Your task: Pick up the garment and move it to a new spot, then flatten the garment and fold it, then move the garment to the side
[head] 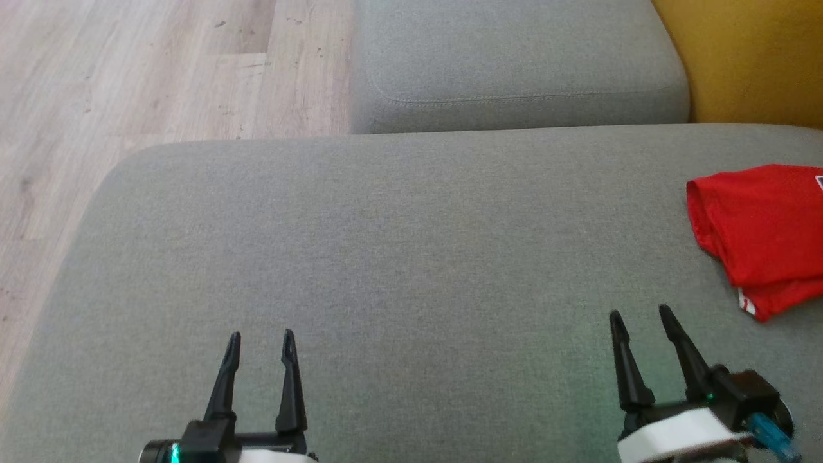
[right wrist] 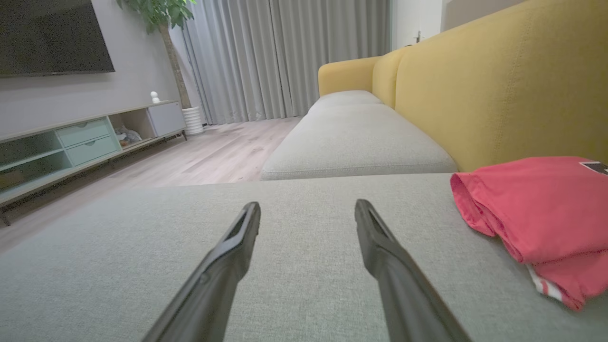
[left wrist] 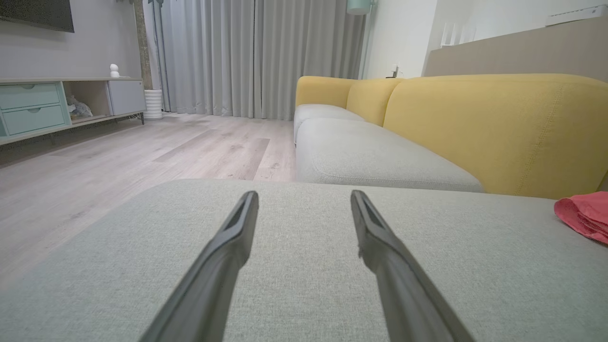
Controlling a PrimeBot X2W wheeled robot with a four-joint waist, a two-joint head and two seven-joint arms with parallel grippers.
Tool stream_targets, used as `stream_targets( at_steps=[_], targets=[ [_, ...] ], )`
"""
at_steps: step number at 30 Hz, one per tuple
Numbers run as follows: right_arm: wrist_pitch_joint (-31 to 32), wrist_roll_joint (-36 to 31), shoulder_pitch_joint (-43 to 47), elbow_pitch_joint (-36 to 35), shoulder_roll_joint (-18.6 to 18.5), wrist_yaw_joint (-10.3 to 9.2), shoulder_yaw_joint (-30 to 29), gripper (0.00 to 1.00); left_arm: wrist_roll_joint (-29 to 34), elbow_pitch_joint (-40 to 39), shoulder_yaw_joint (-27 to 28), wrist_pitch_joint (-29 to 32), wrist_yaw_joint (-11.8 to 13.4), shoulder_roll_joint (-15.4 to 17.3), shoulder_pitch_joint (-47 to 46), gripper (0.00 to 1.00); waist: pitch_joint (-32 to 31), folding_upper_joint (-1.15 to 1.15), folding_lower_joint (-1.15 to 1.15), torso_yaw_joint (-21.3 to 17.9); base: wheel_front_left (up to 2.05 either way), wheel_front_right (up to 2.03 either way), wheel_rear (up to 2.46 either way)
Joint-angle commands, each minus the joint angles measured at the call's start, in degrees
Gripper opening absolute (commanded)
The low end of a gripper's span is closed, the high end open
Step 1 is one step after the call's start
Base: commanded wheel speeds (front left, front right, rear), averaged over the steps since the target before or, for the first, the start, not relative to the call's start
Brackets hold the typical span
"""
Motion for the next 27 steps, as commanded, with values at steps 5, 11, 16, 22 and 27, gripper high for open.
stream_targets(
  at_steps=[5, 11, 16, 22, 27],
  targets=[
    [-0.63, -1.13, -0.25, -1.87, 0.54, 0.37, -0.18, 1.0, 0.71, -1.97, 2.2, -0.31, -0.57, -0.12, -1.47, 1.0, 0.18, 0.0, 0.01, 0.57, 0.0, 0.0, 0.0],
    [0.01, -0.96, 1.37, 0.54, 1.09, -0.01, -1.46, 0.0, 1.42, 0.44, -0.08, 0.0, 0.01, -0.01, 0.52, 0.0, 0.43, 0.0, 0.01, 0.57, 0.0, 0.0, 0.0],
    [0.31, 0.65, 2.0, 2.87, 1.1, 0.0, -1.38, 0.0, -0.21, 2.64, 0.0, 0.26, -0.16, 0.04, 1.49, 0.0, 0.51, 0.0, 0.01, 0.51, 0.0, 0.0, 0.0],
    [1.26, 5.76, 1.18, 2.88, 0.79, 0.02, -1.64, 0.0, -5.25, 2.8, 0.84, 1.16, -1.0, 0.39, 0.69, 0.0, 0.69, 0.0, 0.01, 0.35, 0.0, 0.0, 0.0],
    [1.93, 9.33, 0.58, 2.89, 0.62, 0.03, -1.83, 0.0, -8.77, 3.12, 1.42, 1.81, -1.7, 0.59, 0.05, 0.0, 0.81, 0.0, 0.01, 0.24, 0.0, 0.0, 0.0]
  ],
)
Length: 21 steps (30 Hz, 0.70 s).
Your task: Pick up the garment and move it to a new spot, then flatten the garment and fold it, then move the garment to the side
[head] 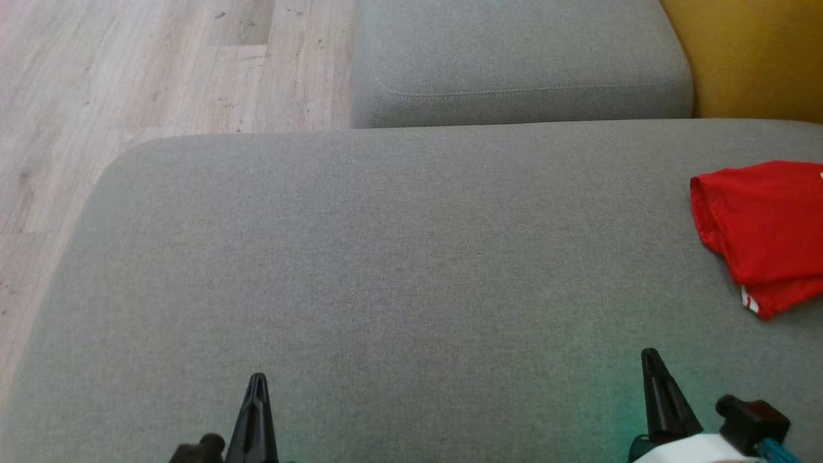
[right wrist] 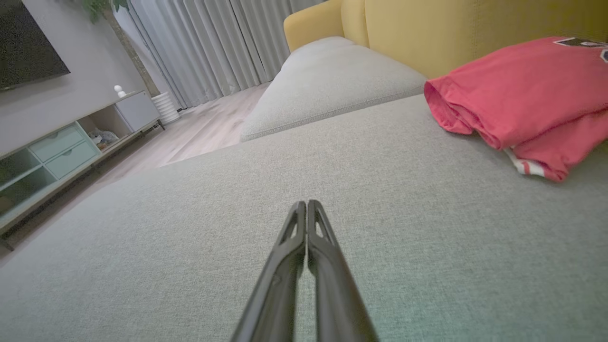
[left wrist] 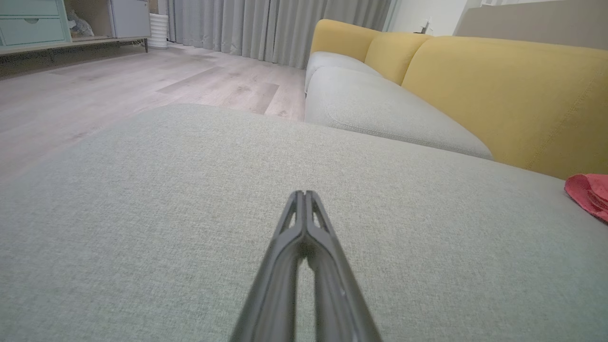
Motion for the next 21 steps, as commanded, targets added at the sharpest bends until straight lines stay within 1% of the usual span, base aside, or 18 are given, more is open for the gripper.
stream_targets(
  at_steps=[1, 12, 21],
  targets=[
    [0.44, 2.13, -2.69, -1.87, -0.56, 0.05, -0.31, 0.0, -1.91, -1.51, 1.36, 0.34, -0.57, 0.37, -3.11, 0.0, 0.04, 0.0, 0.0, -0.04, 0.0, 0.0, 0.0],
    [2.11, 10.6, -4.03, -1.94, -0.87, 0.08, -0.87, 0.0, -10.26, -0.93, 2.84, 1.94, -2.15, 0.77, -4.56, 0.0, 0.34, 0.0, 0.0, -0.31, 0.0, 0.0, 0.0],
    [3.27, 16.16, -4.91, -1.99, -1.04, 0.11, -1.29, 0.0, -15.75, -0.73, 3.91, 3.05, -3.17, 0.97, -5.47, 0.0, 0.54, 0.0, 0.0, -0.49, 0.0, 0.0, 0.0]
  ],
)
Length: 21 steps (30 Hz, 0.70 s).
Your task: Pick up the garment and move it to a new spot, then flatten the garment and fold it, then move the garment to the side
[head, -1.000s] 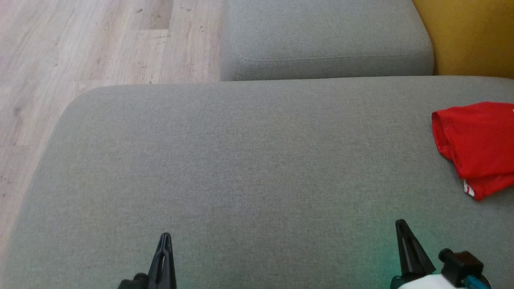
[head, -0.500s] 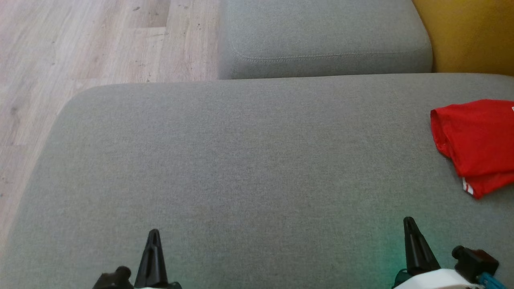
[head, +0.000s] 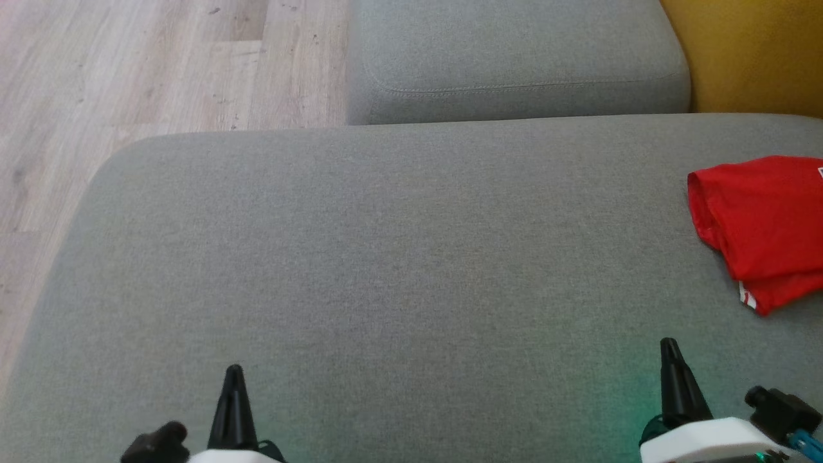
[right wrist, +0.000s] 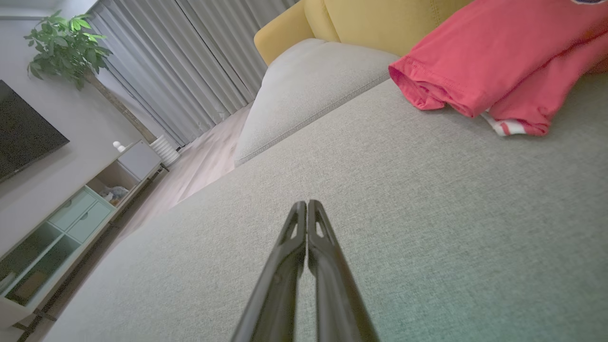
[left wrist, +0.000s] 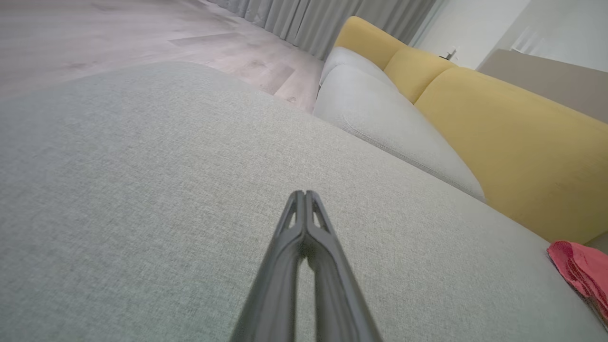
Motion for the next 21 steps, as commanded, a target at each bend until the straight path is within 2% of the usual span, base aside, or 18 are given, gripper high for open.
stream_targets(
  at_steps=[1, 21],
  targets=[
    [0.19, 1.49, -3.36, -1.94, -0.98, 0.12, 0.03, 0.0, -1.3, -1.41, 1.41, 0.15, -0.31, 0.82, -3.2, 0.0, 0.02, 0.0, 0.0, -0.02, 0.0, 0.0, 0.0],
    [3.4, 16.0, -5.68, -2.08, -1.26, 0.19, -1.3, 0.0, -15.5, -1.02, 4.52, 3.29, -2.96, 1.15, -5.46, 0.0, 0.56, 0.0, 0.0, -0.5, 0.0, 0.0, 0.0]
  ],
)
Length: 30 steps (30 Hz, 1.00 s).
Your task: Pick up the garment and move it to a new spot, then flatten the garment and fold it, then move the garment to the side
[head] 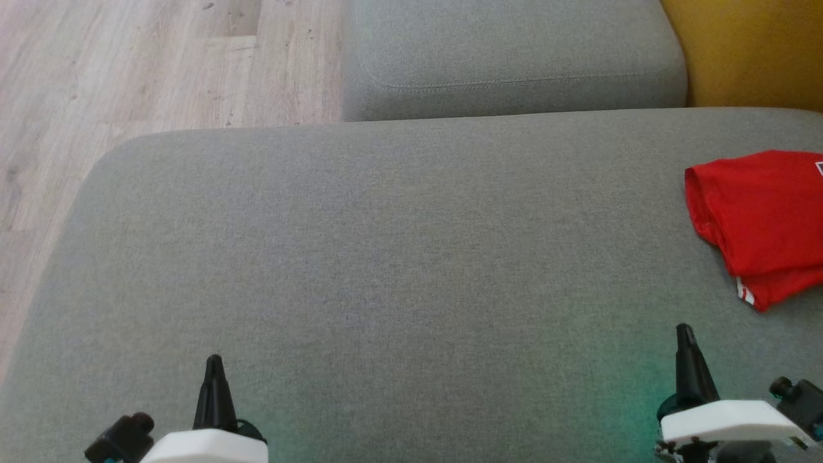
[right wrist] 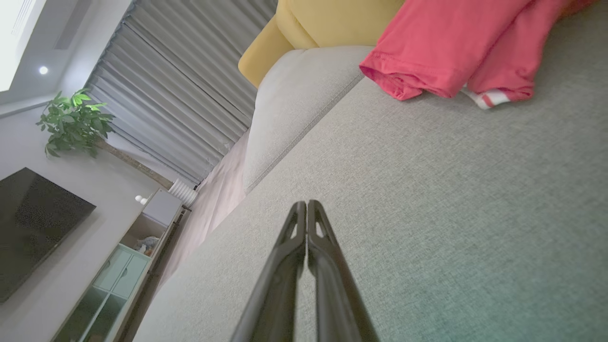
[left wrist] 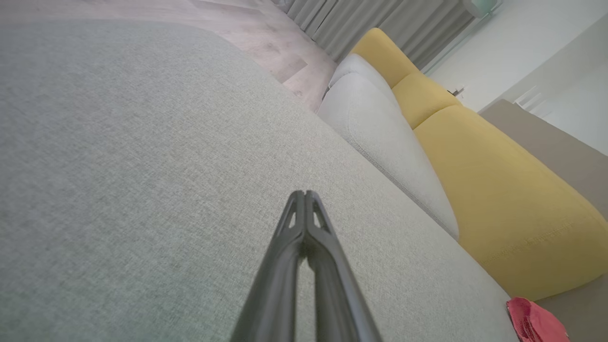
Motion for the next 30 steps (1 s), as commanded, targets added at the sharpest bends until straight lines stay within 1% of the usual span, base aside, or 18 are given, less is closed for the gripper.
stream_targets(
  at_steps=[1, 30],
  targets=[
    [0.48, 2.27, -3.56, -1.92, -1.21, 0.19, 0.03, 0.0, -2.08, -1.58, 1.91, 0.45, -0.58, 0.74, -3.12, 0.0, 0.05, 0.0, 0.0, -0.04, 0.0, 0.0, 0.0],
    [5.02, 21.3, -6.67, -2.08, -1.35, 0.28, -2.06, 0.0, -20.61, -0.89, 6.46, 4.99, -4.09, 0.87, -6.21, 0.0, 0.76, 0.0, 0.0, -0.68, 0.0, 0.0, 0.0]
  ],
)
